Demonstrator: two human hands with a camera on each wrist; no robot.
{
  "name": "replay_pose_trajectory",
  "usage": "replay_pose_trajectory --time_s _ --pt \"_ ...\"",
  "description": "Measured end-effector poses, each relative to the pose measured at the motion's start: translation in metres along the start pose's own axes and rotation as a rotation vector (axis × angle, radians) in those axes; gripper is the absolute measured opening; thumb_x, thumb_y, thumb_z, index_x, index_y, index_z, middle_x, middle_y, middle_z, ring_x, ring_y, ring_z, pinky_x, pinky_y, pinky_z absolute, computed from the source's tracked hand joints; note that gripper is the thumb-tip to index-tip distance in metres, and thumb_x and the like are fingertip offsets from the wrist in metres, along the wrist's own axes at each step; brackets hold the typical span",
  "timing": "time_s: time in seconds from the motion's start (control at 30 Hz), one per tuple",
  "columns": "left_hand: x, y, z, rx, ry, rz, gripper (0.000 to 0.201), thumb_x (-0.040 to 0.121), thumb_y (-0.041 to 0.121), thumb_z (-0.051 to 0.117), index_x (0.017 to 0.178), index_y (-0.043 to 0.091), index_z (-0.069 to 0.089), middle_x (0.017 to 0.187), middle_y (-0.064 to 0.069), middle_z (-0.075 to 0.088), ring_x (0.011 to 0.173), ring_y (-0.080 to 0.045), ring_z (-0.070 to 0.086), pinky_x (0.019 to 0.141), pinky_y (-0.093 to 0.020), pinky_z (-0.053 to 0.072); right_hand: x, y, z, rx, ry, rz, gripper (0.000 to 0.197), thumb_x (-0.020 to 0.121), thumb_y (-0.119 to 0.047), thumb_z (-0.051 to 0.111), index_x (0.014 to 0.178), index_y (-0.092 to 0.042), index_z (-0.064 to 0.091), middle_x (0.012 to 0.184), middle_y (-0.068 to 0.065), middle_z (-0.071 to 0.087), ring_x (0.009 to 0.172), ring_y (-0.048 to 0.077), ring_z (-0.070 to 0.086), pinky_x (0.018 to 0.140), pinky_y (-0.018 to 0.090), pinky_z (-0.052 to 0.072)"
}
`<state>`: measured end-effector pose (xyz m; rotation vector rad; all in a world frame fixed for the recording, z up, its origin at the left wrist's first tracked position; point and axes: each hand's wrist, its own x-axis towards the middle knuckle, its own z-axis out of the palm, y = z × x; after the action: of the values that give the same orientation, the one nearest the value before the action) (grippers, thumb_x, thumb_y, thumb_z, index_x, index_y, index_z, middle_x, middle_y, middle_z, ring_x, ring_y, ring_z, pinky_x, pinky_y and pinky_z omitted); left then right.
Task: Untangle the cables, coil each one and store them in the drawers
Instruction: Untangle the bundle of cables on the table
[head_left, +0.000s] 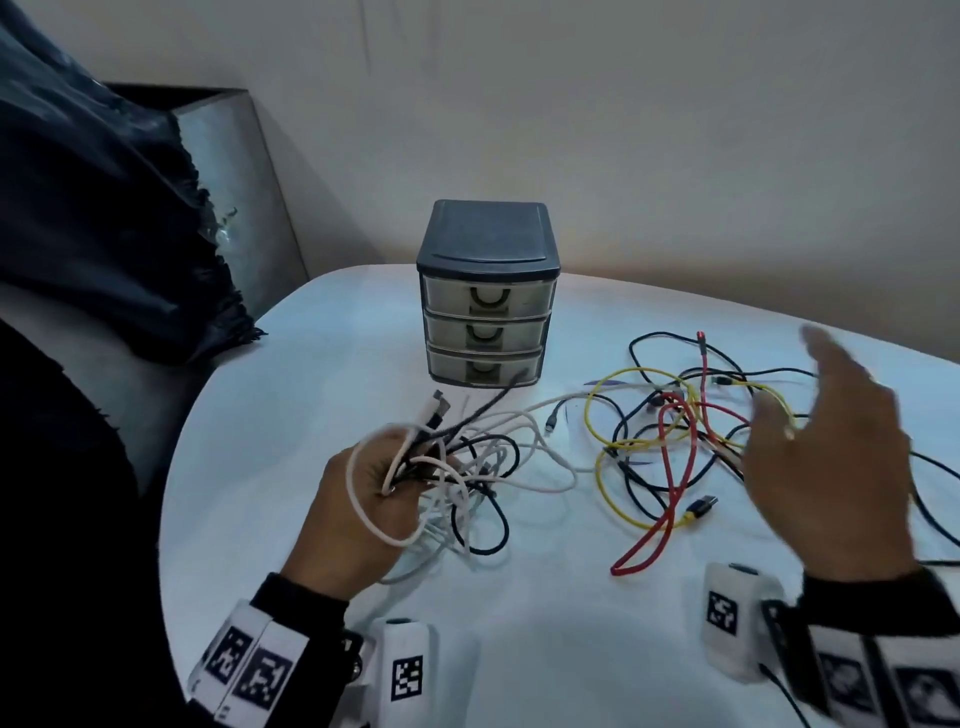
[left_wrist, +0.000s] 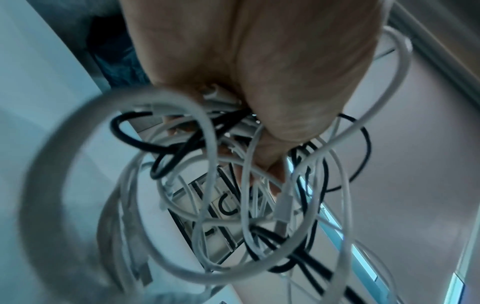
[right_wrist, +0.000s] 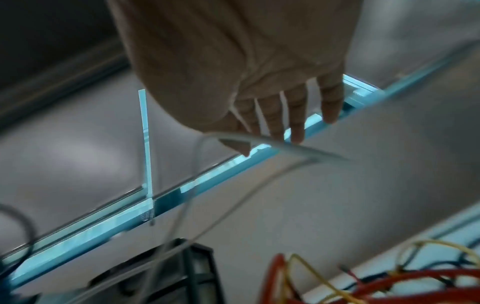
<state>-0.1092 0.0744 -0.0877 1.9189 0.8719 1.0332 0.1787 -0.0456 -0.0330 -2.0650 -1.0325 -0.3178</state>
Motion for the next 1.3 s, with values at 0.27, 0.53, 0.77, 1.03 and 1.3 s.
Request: replay_pose_trajectory --time_s 0.27,0.53,0.77,1.03,1.3 --pt "0.002 0.011 0.0 0.101 -0.108 0.155 0.055 0.076 0.005 0.056 0.089 0.058 0.065 0.091 0.013 0.065 0.079 -0.005 0.067 0.068 -0.021 0.052 -0.045 -0.054 0.042 -0.047 -0.498 -0.389 0.047 0.098 -0.039 0.03 0.128 -0.019 0.06 0.133 0.002 0.062 0.13 0.022 0.052 0.116 0.053 0.026" --pt "0.001 -0.009 -0.015 -0.025 0.057 -0.047 0.03 0.074 0.002 0.054 0.088 0.02 0.073 0.086 0.009 0.075 0.081 -0.003 0.07 0.072 -0.016 0.053 -0.006 -0.032 0.017 0.442 -0.243 0.01 0.026 0.098 -0.023 0.056 0.078 -0.029 0.071 0.055 -0.006 0.054 0.049 0.009 0.04 0.051 0.022 0.035" --pt "0.01 -0.007 -0.013 -0.301 0.421 -0.453 0.028 0.095 0.0 0.053 0.073 0.013 0.065 0.056 -0.013 0.057 0.037 -0.008 0.053 0.033 -0.015 0.033 0.01 0.005 0.005 0.107 -0.246 0.278 0.048 0.089 -0.049 0.056 0.123 -0.016 0.063 0.098 0.013 0.067 0.09 0.028 0.061 0.084 0.04 0.047" --pt "0.007 0.008 -0.004 -0.399 0.297 -0.388 0.029 0.081 0.008 0.059 0.071 0.025 0.079 0.049 0.003 0.061 0.037 -0.009 0.046 0.036 -0.018 0.031 -0.036 -0.051 0.032 0.384 -0.486 -0.083 0.036 0.102 -0.029 0.048 0.136 -0.024 0.055 0.137 -0.013 0.057 0.128 -0.003 0.045 0.109 0.02 0.034" --pt "0.007 0.011 -0.003 -0.463 0.156 -0.464 0.02 0.075 0.02 0.058 0.067 0.021 0.076 0.055 -0.01 0.054 0.05 -0.02 0.043 0.052 -0.027 0.03 -0.035 -0.057 0.043 0.695 -0.703 0.07 0.012 0.094 -0.011 0.063 0.096 -0.014 0.075 0.079 0.001 0.076 0.075 0.008 0.072 0.075 0.019 0.053"
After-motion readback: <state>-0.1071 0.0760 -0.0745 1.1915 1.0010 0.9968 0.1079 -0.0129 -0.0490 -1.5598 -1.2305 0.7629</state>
